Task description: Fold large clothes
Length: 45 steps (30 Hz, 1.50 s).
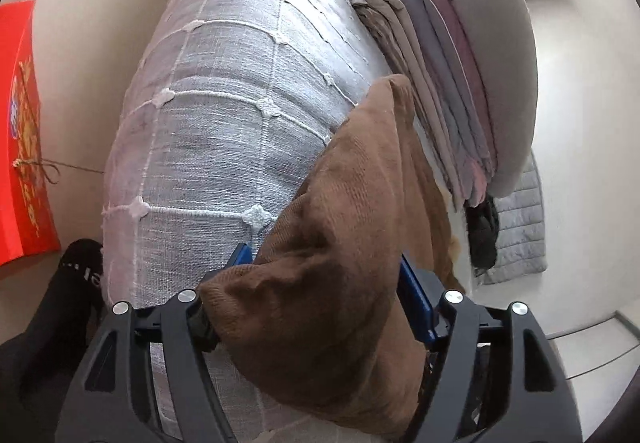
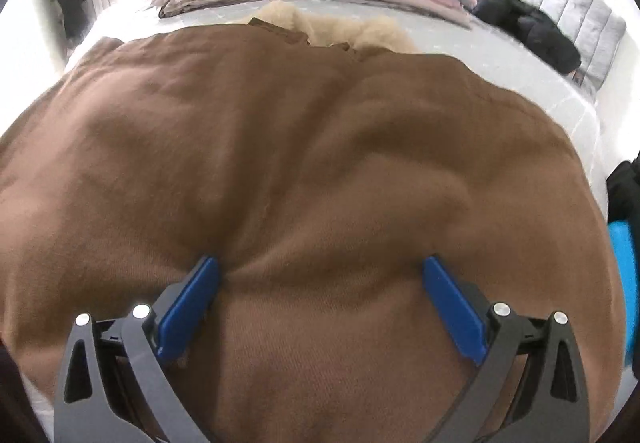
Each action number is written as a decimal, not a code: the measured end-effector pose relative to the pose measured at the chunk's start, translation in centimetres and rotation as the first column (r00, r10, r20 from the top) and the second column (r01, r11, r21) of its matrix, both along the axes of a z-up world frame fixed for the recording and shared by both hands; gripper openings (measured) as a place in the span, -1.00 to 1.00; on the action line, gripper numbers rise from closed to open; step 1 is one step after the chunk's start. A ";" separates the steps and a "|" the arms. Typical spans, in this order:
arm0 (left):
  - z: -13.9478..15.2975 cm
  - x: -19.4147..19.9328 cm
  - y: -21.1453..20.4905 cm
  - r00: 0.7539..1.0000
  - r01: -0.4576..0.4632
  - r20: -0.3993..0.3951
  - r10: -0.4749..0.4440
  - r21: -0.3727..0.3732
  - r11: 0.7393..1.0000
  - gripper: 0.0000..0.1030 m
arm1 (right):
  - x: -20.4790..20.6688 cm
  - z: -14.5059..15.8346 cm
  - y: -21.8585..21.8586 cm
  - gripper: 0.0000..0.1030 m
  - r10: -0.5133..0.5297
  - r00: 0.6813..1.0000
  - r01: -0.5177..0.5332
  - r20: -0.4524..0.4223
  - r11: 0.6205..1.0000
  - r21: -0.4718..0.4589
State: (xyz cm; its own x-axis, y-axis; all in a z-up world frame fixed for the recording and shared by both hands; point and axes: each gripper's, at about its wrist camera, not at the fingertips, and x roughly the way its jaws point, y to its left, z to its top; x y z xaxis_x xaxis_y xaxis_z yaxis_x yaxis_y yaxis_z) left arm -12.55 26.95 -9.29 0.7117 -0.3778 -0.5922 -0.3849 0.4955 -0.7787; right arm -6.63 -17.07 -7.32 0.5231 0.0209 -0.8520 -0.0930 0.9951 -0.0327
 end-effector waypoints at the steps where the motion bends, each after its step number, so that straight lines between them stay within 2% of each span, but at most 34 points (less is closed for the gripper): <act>1: -0.2 -0.2 0.3 1.000 -0.009 0.004 0.009 -0.013 1.000 0.29 | -0.4 0.8 -0.2 0.89 -0.005 1.000 0.005 0.013 1.000 0.028; 2: -0.3 -0.5 0.5 1.000 -0.014 0.008 0.014 -0.018 1.000 0.29 | -1.6 2.1 -0.6 0.89 -0.019 0.997 0.014 0.074 0.998 0.069; 3: -0.4 -0.6 0.6 1.000 -0.013 0.016 0.013 -0.022 1.000 0.26 | -3.0 3.0 -0.8 0.89 -0.045 0.990 0.038 0.132 0.998 0.056; 4: -0.4 -0.6 0.7 1.000 -0.010 0.022 0.010 -0.021 1.000 0.10 | -3.7 3.2 -1.0 0.89 -0.055 0.988 0.050 0.145 0.998 0.034; 5: -0.3 -0.5 0.7 1.000 -0.006 0.027 0.007 -0.017 1.000 0.05 | -3.4 2.4 -1.0 0.89 -0.059 0.993 0.059 0.107 0.998 0.001; 6: -0.3 -0.5 0.7 0.999 -0.005 0.031 0.006 -0.018 1.000 0.02 | -2.4 0.0 -0.6 0.90 -0.048 0.999 0.048 0.004 0.998 -0.044; 8: 0.0 -0.4 0.4 0.999 0.005 0.053 -0.005 -0.011 1.000 -0.15 | -2.4 -0.6 -0.5 0.89 -0.042 0.999 0.043 0.022 0.999 -0.027; 11: 0.6 -0.5 0.2 0.997 0.007 0.082 -0.008 0.018 1.000 -0.24 | -2.7 1.2 -0.7 0.89 -0.048 0.999 0.048 0.007 0.999 -0.003; 12: 0.7 -0.5 0.2 0.997 0.007 0.083 -0.009 0.022 1.000 -0.25 | -3.1 2.0 -0.9 0.89 -0.050 0.998 0.048 0.041 0.998 0.028; 14: 0.7 -0.5 0.2 0.996 0.006 0.086 -0.008 0.021 1.000 -0.29 | -4.1 3.4 -1.0 0.89 -0.084 0.989 0.082 0.123 0.996 0.021; 15: 0.7 -0.5 0.2 0.996 0.006 0.089 -0.008 0.025 1.000 -0.30 | -3.8 2.8 -0.9 0.89 -0.089 0.991 0.089 0.101 0.996 0.002; 17: 1.0 -0.5 0.0 0.995 0.009 0.102 -0.012 0.030 1.000 -0.34 | -2.7 -0.1 -0.7 0.90 -0.078 0.997 0.077 -0.018 0.997 -0.025; 20: 1.7 -0.7 -0.3 0.991 0.002 0.136 -0.008 0.041 0.999 -0.38 | -3.0 1.3 -1.4 0.89 -0.082 0.997 0.082 -0.004 0.996 0.018; 21: 1.8 -0.8 -0.3 0.990 0.000 0.139 -0.006 0.044 0.999 -0.38 | -3.3 2.1 -2.0 0.89 -0.085 0.996 0.084 0.034 0.995 0.052; 23: 1.9 -0.8 -0.4 0.990 -0.004 0.140 -0.002 0.044 0.999 -0.39 | -4.2 4.0 -2.7 0.89 -0.128 0.984 0.123 0.127 0.991 0.050; 24: 1.9 -0.7 -0.5 0.990 -0.005 0.140 -0.001 0.044 0.999 -0.39 | -4.0 3.8 -2.8 0.89 -0.129 0.985 0.125 0.114 0.992 0.034; 26: 1.9 -0.6 -0.5 0.992 -0.003 0.128 -0.003 0.050 0.999 -0.37 | -2.3 0.9 -2.2 0.89 -0.104 0.994 0.104 -0.022 0.994 -0.015; 29: 1.2 -0.5 -0.4 0.997 -0.020 0.073 0.017 0.047 0.999 -0.21 | -2.7 0.8 -1.5 0.89 -0.109 0.994 0.109 -0.002 0.994 -0.033; 32: 0.3 -0.7 0.0 0.998 -0.029 0.055 0.029 0.005 1.000 -0.18 | -3.0 0.9 -1.5 0.89 -0.110 0.994 0.110 0.002 0.994 -0.019; 33: 0.3 -0.7 0.1 0.998 -0.025 0.060 0.025 0.002 1.000 -0.18 | -3.2 1.0 -1.3 0.89 -0.110 0.994 0.110 0.003 0.994 -0.020; 35: 0.7 -0.8 0.0 0.996 -0.017 0.087 0.015 0.012 1.000 -0.37 | -3.5 1.0 -1.6 0.89 -0.110 0.994 0.110 0.004 0.994 -0.022; 39: 2.9 -0.9 -1.0 0.986 -0.005 0.165 -0.009 0.084 0.996 -0.49 | -2.6 0.6 -2.0 0.89 -0.103 0.995 0.103 0.002 0.994 -0.046; 41: 5.1 -0.7 -2.2 0.977 0.001 0.213 -0.029 0.130 0.992 -0.53 | -2.2 0.2 -1.6 0.89 -0.099 0.995 0.099 -0.004 0.992 -0.072; 43: 9.2 -0.1 -5.4 0.951 0.035 0.297 -0.092 0.193 0.981 -0.54 | -1.9 0.1 -1.6 0.89 -0.101 0.995 0.099 -0.015 0.992 -0.077; 45: 12.5 0.7 -8.9 0.924 0.078 0.347 -0.163 0.245 0.966 -0.54 | -1.5 0.2 -1.8 0.89 -0.100 0.994 0.097 -0.042 0.993 -0.067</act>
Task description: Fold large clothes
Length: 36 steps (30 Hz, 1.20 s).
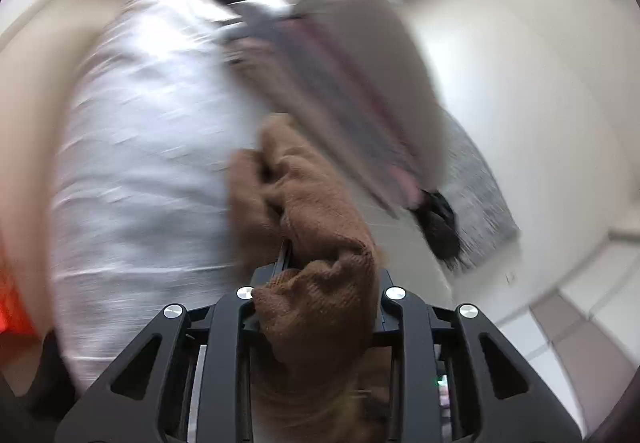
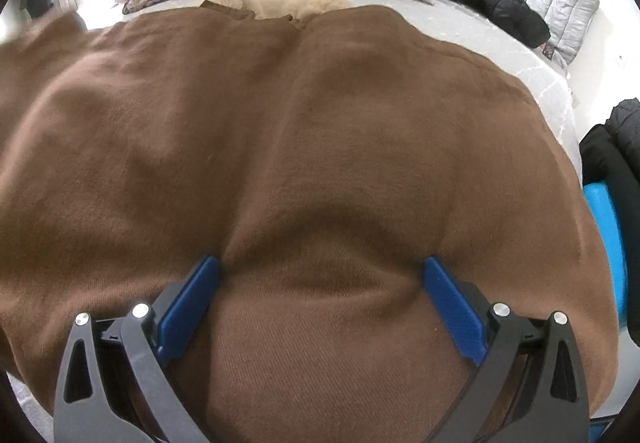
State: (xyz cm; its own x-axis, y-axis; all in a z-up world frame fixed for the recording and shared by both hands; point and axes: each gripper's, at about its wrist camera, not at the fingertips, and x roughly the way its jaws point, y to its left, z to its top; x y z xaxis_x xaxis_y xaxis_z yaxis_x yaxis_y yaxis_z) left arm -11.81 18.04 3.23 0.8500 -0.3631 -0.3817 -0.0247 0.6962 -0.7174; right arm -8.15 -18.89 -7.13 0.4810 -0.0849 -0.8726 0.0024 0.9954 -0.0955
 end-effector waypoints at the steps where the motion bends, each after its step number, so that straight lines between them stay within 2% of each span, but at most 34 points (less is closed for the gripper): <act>1: 2.1 0.6 -2.8 0.998 0.047 0.036 -0.048 0.042 0.998 -0.54 | 0.3 0.1 -0.2 0.89 0.003 1.000 -0.003 -0.019 1.000 0.011; 2: 3.9 1.1 -5.8 0.993 0.091 0.066 -0.096 0.085 0.992 -0.54 | 0.7 0.3 -0.6 0.89 0.012 0.999 -0.010 -0.053 0.999 0.038; 3: 5.0 1.3 -8.2 0.987 0.125 0.085 -0.136 0.119 0.985 -0.54 | 1.1 0.6 -1.5 0.90 0.030 0.995 -0.020 -0.094 0.994 0.104; 4: 6.2 1.5 -11.3 0.977 0.170 0.101 -0.187 0.159 0.973 -0.54 | 1.2 1.2 -2.8 0.89 0.048 0.992 -0.025 -0.114 0.981 0.194; 5: 6.8 1.6 -13.3 0.969 0.200 0.107 -0.222 0.183 0.963 -0.54 | 0.9 2.1 -4.9 0.89 0.058 0.992 -0.016 -0.108 0.934 0.357; 6: 7.2 1.7 -16.7 0.954 0.252 0.108 -0.281 0.224 0.941 -0.54 | 0.3 2.9 -8.0 0.89 0.049 0.994 0.014 -0.094 0.820 0.572; 7: 7.1 1.7 -19.9 0.938 0.299 0.099 -0.333 0.259 0.918 -0.54 | -0.3 3.2 -10.5 0.89 0.026 0.995 0.045 -0.092 0.714 0.699; 8: 6.5 1.7 -23.2 0.920 0.348 0.078 -0.385 0.295 0.890 -0.54 | -1.2 3.1 -14.2 0.89 -0.012 0.997 0.076 -0.082 0.541 0.838; 9: 5.8 1.7 -25.4 0.906 0.382 0.057 -0.420 0.319 0.867 -0.53 | -1.9 2.8 -16.7 0.89 -0.034 0.997 0.078 -0.070 0.407 0.910; 10: 4.3 1.6 -28.8 0.884 0.429 0.023 -0.466 0.354 0.831 -0.53 | -2.8 1.6 -20.1 0.89 -0.063 0.995 0.090 -0.077 0.242 0.966; 11: 3.0 1.4 -31.1 0.869 0.462 -0.008 -0.495 0.376 0.803 -0.52 | -3.3 0.3 -22.6 0.89 -0.079 0.993 0.102 -0.092 0.136 0.986; 13: -0.7 1.1 -36.3 0.820 0.545 -0.091 -0.565 0.425 0.723 -0.45 | -4.1 -2.6 -25.9 0.78 -0.087 0.988 0.129 -0.129 -0.005 0.992; 14: -2.4 1.0 -38.3 0.796 0.582 -0.145 -0.588 0.452 0.676 -0.39 | -4.8 -4.7 -27.7 0.75 -0.117 0.973 0.197 -0.198 -0.015 0.980; 15: -4.4 0.9 -40.4 0.758 0.637 -0.231 -0.610 0.466 0.614 -0.33 | -5.0 -5.8 -28.4 0.75 -0.106 0.977 0.179 -0.186 -0.076 0.981; 16: -5.6 0.6 -41.7 0.738 0.660 -0.281 -0.613 0.491 0.569 -0.19 | -5.1 -6.9 -29.2 0.75 -0.071 0.987 0.130 -0.143 -0.169 0.977; 17: -6.4 -0.4 -42.7 0.733 0.657 -0.299 -0.611 0.545 0.521 -0.03 | -5.4 -7.4 -29.9 0.75 -0.065 0.990 0.109 -0.127 -0.222 0.969; 18: -6.5 -1.0 -43.0 0.729 0.651 -0.292 -0.619 0.572 0.498 0.06 | -5.6 -7.5 -30.3 0.75 -0.065 0.991 0.098 -0.117 -0.236 0.967; 19: -6.3 -1.5 -43.1 0.725 0.647 -0.289 -0.625 0.595 0.476 0.19 | -5.6 -7.2 -30.6 0.77 -0.054 0.993 0.088 -0.102 -0.214 0.973; 22: -4.1 -3.6 -42.5 0.712 0.632 -0.272 -0.647 0.649 0.423 0.30 | -5.1 -6.3 -31.3 0.86 -0.011 0.996 0.088 -0.090 -0.137 0.987; 23: -3.5 -4.0 -42.2 0.708 0.632 -0.273 -0.651 0.656 0.413 0.32 | -5.2 -5.9 -31.5 0.86 -0.013 0.996 0.082 -0.084 -0.097 0.992; 24: -2.3 -5.0 -41.2 0.703 0.629 -0.271 -0.658 0.669 0.396 0.32 | -5.3 -4.8 -32.3 0.86 -0.036 0.997 0.072 -0.073 -0.023 0.997; 26: -0.9 -7.0 -39.7 0.697 0.625 -0.246 -0.674 0.669 0.402 0.33 | -5.5 -2.4 -32.9 0.86 -0.078 0.997 0.029 -0.022 0.087 0.996; 27: 0.3 -7.6 -38.0 0.700 0.623 -0.221 -0.679 0.655 0.429 0.33 | -5.6 -0.4 -33.3 0.86 -0.096 0.994 -0.027 0.042 0.152 0.988; 29: 1.8 -7.6 -36.1 0.717 0.618 -0.191 -0.670 0.620 0.484 0.37 | -5.2 2.6 -33.4 0.86 -0.082 0.988 -0.110 0.130 0.214 0.971; 30: 2.6 -7.6 -33.7 0.743 0.601 -0.169 -0.648 0.593 0.535 0.39 | -4.5 4.0 -33.1 0.86 -0.060 0.986 -0.135 0.155 0.256 0.957; 31: 2.9 -7.4 -32.1 0.765 0.584 -0.156 -0.625 0.576 0.571 0.45 | -3.5 4.7 -32.8 0.86 -0.035 0.987 -0.140 0.156 0.280 0.950; 32: 3.2 -7.4 -30.7 0.783 0.569 -0.147 -0.604 0.562 0.601 0.47 | -2.0 5.2 -32.1 0.86 0.013 0.990 -0.141 0.143 0.296 0.945; 33: 3.5 -7.0 -28.7 0.809 0.543 -0.135 -0.572 0.542 0.641 0.49 | -0.2 5.0 -31.2 0.86 0.071 0.991 -0.132 0.116 0.289 0.948; 35: 3.7 -5.6 -25.3 0.854 0.492 -0.124 -0.506 0.510 0.706 0.50 | 3.0 3.9 -30.1 0.86 0.131 0.990 -0.085 0.051 0.275 0.958; 36: 3.6 -4.8 -24.0 0.867 0.476 -0.126 -0.482 0.495 0.727 0.51 | 5.1 2.7 -29.1 0.86 0.175 0.985 -0.045 -0.007 0.290 0.956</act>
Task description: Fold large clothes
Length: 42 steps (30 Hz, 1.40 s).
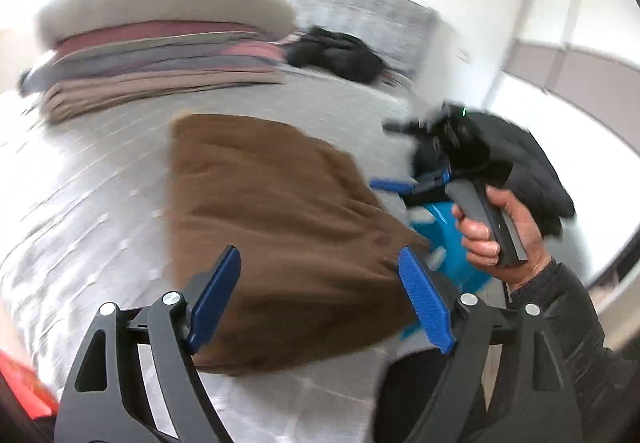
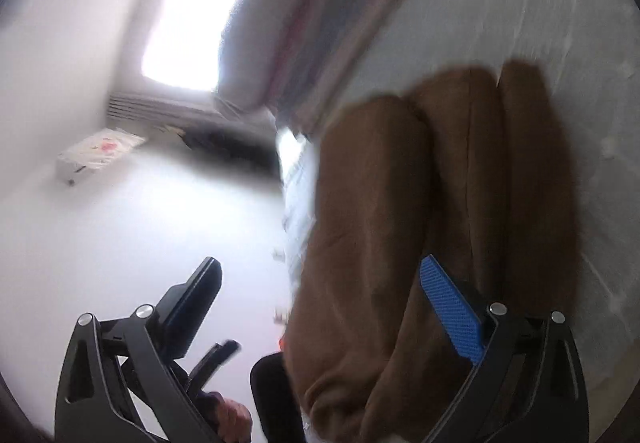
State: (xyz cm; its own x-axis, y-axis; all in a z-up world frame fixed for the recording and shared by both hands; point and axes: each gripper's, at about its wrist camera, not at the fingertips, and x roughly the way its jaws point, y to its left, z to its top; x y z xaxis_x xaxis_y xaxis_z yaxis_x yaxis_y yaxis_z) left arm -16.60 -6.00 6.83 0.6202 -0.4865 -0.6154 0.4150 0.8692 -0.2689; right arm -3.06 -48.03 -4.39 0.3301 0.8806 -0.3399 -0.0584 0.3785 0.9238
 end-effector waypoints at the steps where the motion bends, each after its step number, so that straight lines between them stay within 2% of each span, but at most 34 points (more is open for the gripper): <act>1: 0.0 0.5 1.5 1.000 -0.028 -0.013 0.027 -0.020 0.999 0.51 | 1.1 -0.7 0.4 0.86 0.020 1.000 -0.020 -0.023 1.000 -0.011; 3: -0.3 0.8 4.2 0.996 -0.083 -0.039 0.081 -0.067 0.994 0.51 | 3.6 -2.7 1.7 0.86 0.070 0.994 -0.071 -0.083 0.997 -0.007; 5: -0.8 1.2 5.6 0.993 -0.113 -0.045 0.110 -0.068 0.991 0.52 | 4.9 -3.5 2.9 0.88 0.094 0.991 -0.095 -0.092 0.995 -0.004; 9: -2.4 2.3 7.7 0.984 -0.161 -0.089 0.154 -0.067 0.985 0.52 | 5.8 -2.4 4.5 0.81 0.162 0.987 -0.160 0.021 0.984 -0.081; 10: -2.7 2.2 7.9 0.982 -0.168 -0.096 0.161 -0.070 0.983 0.52 | 5.8 -2.1 4.5 0.65 0.171 0.984 -0.166 0.042 0.981 -0.105; 11: -3.1 2.4 8.1 0.981 -0.174 -0.105 0.166 -0.076 0.982 0.53 | 5.5 -1.9 4.6 0.06 0.179 0.982 -0.167 0.059 0.972 -0.163; 13: -3.8 3.3 8.2 0.977 -0.184 -0.121 0.173 -0.082 0.980 0.53 | 3.9 -1.7 4.4 -0.55 0.160 0.985 -0.141 0.065 0.962 -0.234; 17: -4.5 3.8 7.3 0.975 -0.186 -0.143 0.172 -0.088 0.979 0.53 | 1.5 -1.1 3.5 -0.70 0.137 0.985 -0.109 0.105 0.965 -0.237; 21: -3.4 4.7 5.6 0.983 -0.157 -0.105 0.148 -0.086 0.984 0.53 | -1.5 2.2 2.2 -0.87 0.090 0.976 -0.068 0.200 0.991 -0.112; 22: -2.9 4.7 5.1 0.987 -0.144 -0.088 0.136 -0.089 0.986 0.53 | -2.4 3.1 1.0 -0.99 0.068 0.971 -0.051 0.231 0.996 -0.077; 24: -2.0 4.6 4.2 0.992 -0.118 -0.053 0.114 -0.089 0.989 0.54 | -4.8 4.8 -2.8 -0.99 -0.010 0.958 0.010 0.287 1.000 0.002; 25: -1.7 4.6 3.6 0.994 -0.102 -0.036 0.100 -0.086 0.991 0.60 | -5.4 5.1 -4.2 -0.99 -0.022 0.956 0.021 0.293 1.000 0.009; 27: -1.7 4.8 2.7 0.997 -0.080 -0.024 0.079 -0.073 0.994 0.62 | -5.9 4.6 -6.1 -0.98 -0.040 0.959 0.056 0.282 0.997 -0.048; 29: -2.2 5.2 2.2 0.997 -0.069 -0.035 0.066 -0.081 0.994 0.62 | -5.1 3.5 -6.3 -0.98 -0.016 0.969 0.017 0.247 1.000 -0.004; 30: -2.4 5.3 2.2 0.996 -0.074 -0.047 0.070 -0.089 0.993 0.62 | -4.2 3.1 -5.7 -0.94 -0.011 0.975 0.014 0.223 1.000 -0.013; 31: -2.7 5.4 2.2 0.995 -0.079 -0.061 0.073 -0.099 0.992 0.62 | -3.3 2.8 -5.1 -0.45 -0.012 0.978 0.018 0.207 0.999 -0.027; 32: -2.8 5.4 2.1 0.995 -0.081 -0.072 0.073 -0.108 0.991 0.62 | -1.9 2.3 -4.2 0.64 0.003 0.984 0.004 0.181 0.999 -0.036; 33: -2.9 5.4 2.1 0.994 -0.080 -0.077 0.072 -0.110 0.991 0.62 | -0.1 1.4 -3.1 0.89 0.021 0.989 -0.017 0.146 0.999 -0.028; 36: -2.8 5.1 2.6 0.996 -0.077 -0.060 0.071 -0.094 0.993 0.62 | 4.4 -1.2 0.4 0.89 0.110 0.992 -0.109 0.060 0.994 -0.019; 38: -2.9 5.3 3.4 0.995 -0.088 -0.063 0.082 -0.094 0.992 0.62 | 6.7 -2.7 2.4 0.89 0.164 0.986 -0.163 0.018 0.985 -0.047; 40: -3.1 5.5 4.5 0.993 -0.106 -0.070 0.099 -0.105 0.989 0.62 | 7.6 -3.3 4.2 0.89 0.222 0.975 -0.222 -0.004 0.973 -0.062; 42: -3.4 5.9 5.7 0.989 -0.129 -0.085 0.119 -0.125 0.984 0.62 | 8.0 -2.8 5.9 0.89 0.277 0.960 -0.275 0.031 0.959 -0.064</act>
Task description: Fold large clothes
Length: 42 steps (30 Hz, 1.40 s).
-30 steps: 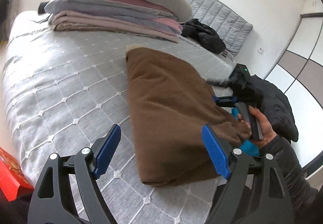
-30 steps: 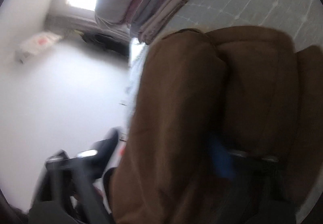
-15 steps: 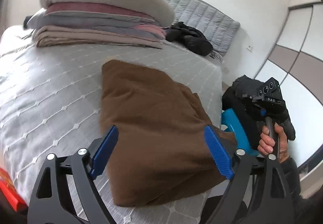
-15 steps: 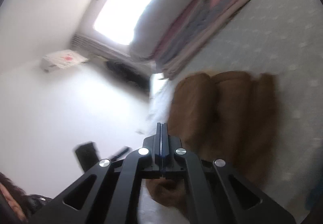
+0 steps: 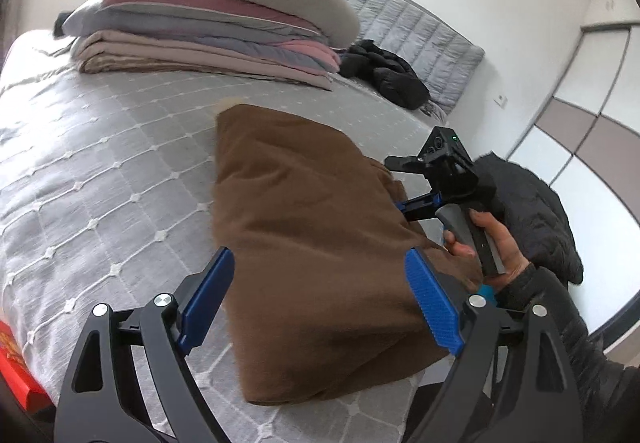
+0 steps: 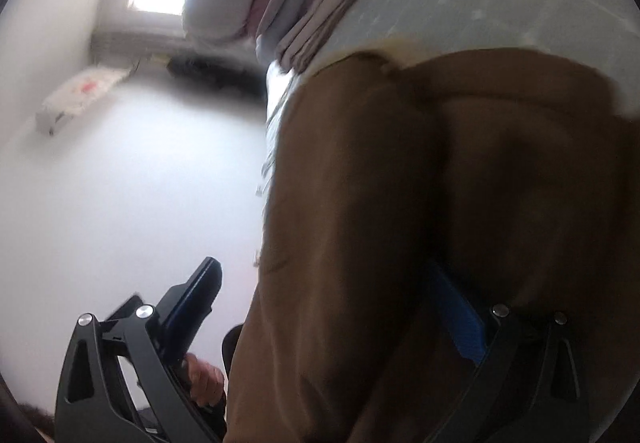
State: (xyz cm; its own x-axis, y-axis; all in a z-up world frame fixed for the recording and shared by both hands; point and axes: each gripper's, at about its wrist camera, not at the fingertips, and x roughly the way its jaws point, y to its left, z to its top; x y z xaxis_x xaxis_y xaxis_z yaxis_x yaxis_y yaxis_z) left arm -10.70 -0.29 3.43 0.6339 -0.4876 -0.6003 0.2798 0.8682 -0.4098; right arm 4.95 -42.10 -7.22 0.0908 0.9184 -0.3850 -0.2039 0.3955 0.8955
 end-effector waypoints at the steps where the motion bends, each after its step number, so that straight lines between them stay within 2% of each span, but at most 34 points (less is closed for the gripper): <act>1: -0.2 0.1 0.5 1.000 -0.010 -0.007 0.010 -0.012 1.000 0.62 | 0.2 0.4 0.5 0.88 0.013 1.000 -0.013 0.025 1.000 0.006; 3: -0.7 0.7 1.3 0.999 -0.026 -0.026 0.025 -0.034 0.999 0.62 | -0.2 1.3 0.8 0.66 0.038 0.996 -0.036 0.075 0.999 -0.022; 4: -1.0 0.9 1.5 0.999 -0.032 -0.034 0.031 -0.044 0.999 0.62 | 0.0 1.6 1.0 -0.03 0.042 0.995 -0.038 0.089 0.999 -0.039; 5: -1.3 1.1 1.7 0.999 -0.037 -0.039 0.035 -0.051 0.998 0.62 | -0.3 1.7 0.8 -0.62 0.036 0.995 -0.030 0.093 0.997 -0.065; 8: -2.0 1.8 1.9 0.998 -0.042 -0.051 0.039 -0.056 0.998 0.62 | -0.9 2.1 0.5 -0.62 0.045 0.991 -0.032 0.123 0.993 -0.110; 10: -2.5 2.2 1.8 0.997 -0.040 -0.062 0.036 -0.059 0.997 0.62 | -1.1 2.0 2.1 -0.57 0.071 0.988 -0.052 0.136 0.989 -0.137; 13: -2.8 2.5 1.4 0.996 -0.046 -0.082 0.041 -0.063 0.997 0.62 | 0.3 1.9 3.6 -0.60 0.063 0.990 -0.046 0.124 0.989 -0.138; 15: -2.4 2.4 1.1 0.997 -0.042 -0.075 0.037 -0.064 0.997 0.62 | -0.2 2.3 3.0 -0.66 0.021 0.990 -0.009 0.139 0.996 -0.087; 20: 0.1 2.3 -0.2 1.000 -0.013 -0.012 0.012 -0.050 0.999 0.62 | -3.9 4.3 -1.1 -0.72 -0.118 0.979 0.098 0.164 0.987 0.128; 24: 1.8 1.8 -2.4 0.998 0.055 0.038 -0.053 -0.058 0.997 0.62 | -8.0 5.0 -6.3 -0.75 -0.214 0.959 0.179 0.186 0.966 0.186; 26: 1.8 1.9 -4.0 0.995 0.098 0.042 -0.096 -0.054 0.994 0.62 | -9.2 3.1 -9.5 -0.87 -0.279 0.949 0.247 0.146 0.947 0.204; 28: 0.9 2.1 -5.8 0.990 0.138 0.024 -0.137 -0.043 0.990 0.63 | -9.8 -0.8 -12.3 -0.99 -0.357 0.932 0.338 0.065 0.920 0.199; 30: -0.8 2.6 -7.8 0.984 0.180 -0.006 -0.180 -0.019 0.984 0.63 | -10.5 -5.2 -13.7 -0.99 -0.381 0.924 0.381 -0.031 0.910 0.165; 31: -1.6 2.8 -8.4 0.982 0.189 -0.026 -0.189 -0.008 0.982 0.63 | -10.9 -5.7 -13.6 -0.98 -0.364 0.931 0.365 -0.034 0.916 0.167; 32: -2.7 3.2 -8.9 0.978 0.196 -0.065 -0.196 -0.015 0.981 0.63 | -11.5 -5.5 -13.0 -0.97 -0.334 0.942 0.331 -0.015 0.925 0.189; 34: -3.5 3.4 -8.8 0.976 0.190 -0.096 -0.194 -0.053 0.980 0.63 | -11.8 -3.6 -12.2 -0.97 -0.300 0.953 0.286 0.040 0.936 0.208; 35: -3.7 3.4 -8.6 0.977 0.185 -0.097 -0.191 -0.071 0.980 0.63 | -11.3 -2.6 -11.9 -0.77 -0.277 0.960 0.261 0.044 0.940 0.220; 36: -3.6 3.3 -8.4 0.977 0.184 -0.093 -0.190 -0.077 0.980 0.63 | -10.5 -1.5 -11.6 -0.41 -0.261 0.964 0.243 0.051 0.942 0.229; 37: -3.4 3.2 -8.2 0.978 0.182 -0.085 -0.188 -0.082 0.980 0.63 | -9.7 -0.7 -11.4 0.62 -0.254 0.965 0.237 0.058 0.948 0.212; 38: -3.1 3.1 -8.0 0.980 0.178 -0.077 -0.185 -0.083 0.980 0.63 | -8.8 0.0 -11.1 0.87 -0.244 0.968 0.228 0.064 0.955 0.192; 40: -2.6 3.1 -7.5 0.983 0.168 -0.066 -0.174 -0.083 0.982 0.63 | -6.7 1.1 -10.1 0.87 -0.178 0.982 0.167 0.069 0.976 0.143; 42: -2.4 3.1 -6.8 0.986 0.150 -0.065 -0.157 -0.093 0.984 0.63 | -4.3 0.6 -7.9 0.87 -0.123 0.992 0.122 0.025 0.991 0.058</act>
State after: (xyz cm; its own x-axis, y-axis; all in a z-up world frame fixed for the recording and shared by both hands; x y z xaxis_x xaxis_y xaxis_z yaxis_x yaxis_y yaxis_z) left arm -7.63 -7.06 0.99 0.5045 -0.6284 -0.5921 0.3741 0.7771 -0.5061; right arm 0.66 -49.98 -6.66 0.2140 0.9198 -0.3290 -0.1822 0.3684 0.9116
